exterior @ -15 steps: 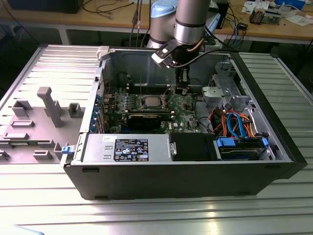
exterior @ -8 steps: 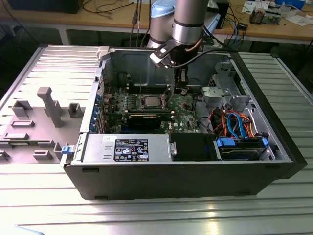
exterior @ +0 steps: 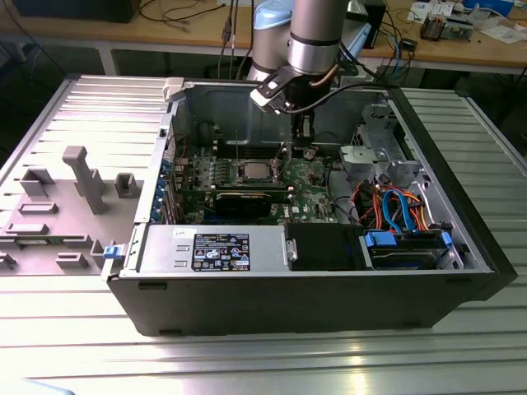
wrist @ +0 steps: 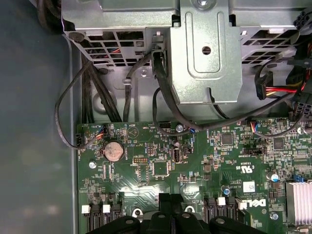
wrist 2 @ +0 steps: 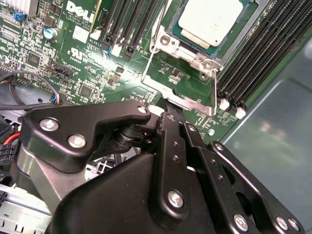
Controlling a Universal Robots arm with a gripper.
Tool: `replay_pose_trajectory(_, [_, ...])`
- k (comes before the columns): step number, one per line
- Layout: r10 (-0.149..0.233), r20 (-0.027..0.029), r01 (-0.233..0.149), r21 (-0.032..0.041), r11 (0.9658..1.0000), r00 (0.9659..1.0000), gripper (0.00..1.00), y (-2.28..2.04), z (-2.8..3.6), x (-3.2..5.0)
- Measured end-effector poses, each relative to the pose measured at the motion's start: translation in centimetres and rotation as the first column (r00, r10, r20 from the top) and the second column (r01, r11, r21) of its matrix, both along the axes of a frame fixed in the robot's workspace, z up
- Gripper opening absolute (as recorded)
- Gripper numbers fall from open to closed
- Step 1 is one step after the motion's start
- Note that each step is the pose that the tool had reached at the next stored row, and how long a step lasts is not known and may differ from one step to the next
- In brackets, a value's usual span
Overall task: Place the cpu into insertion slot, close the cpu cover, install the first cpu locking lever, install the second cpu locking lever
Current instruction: 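Close the cpu cover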
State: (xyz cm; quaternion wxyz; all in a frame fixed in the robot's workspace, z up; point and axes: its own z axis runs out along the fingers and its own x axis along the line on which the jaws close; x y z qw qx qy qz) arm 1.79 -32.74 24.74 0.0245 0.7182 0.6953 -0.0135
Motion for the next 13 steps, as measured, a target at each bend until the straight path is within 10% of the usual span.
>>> replay_pose_trajectory(13, [0.000,0.0000,0.000,0.0000,1.0000,1.0000,0.11,0.00,0.00,-0.65])
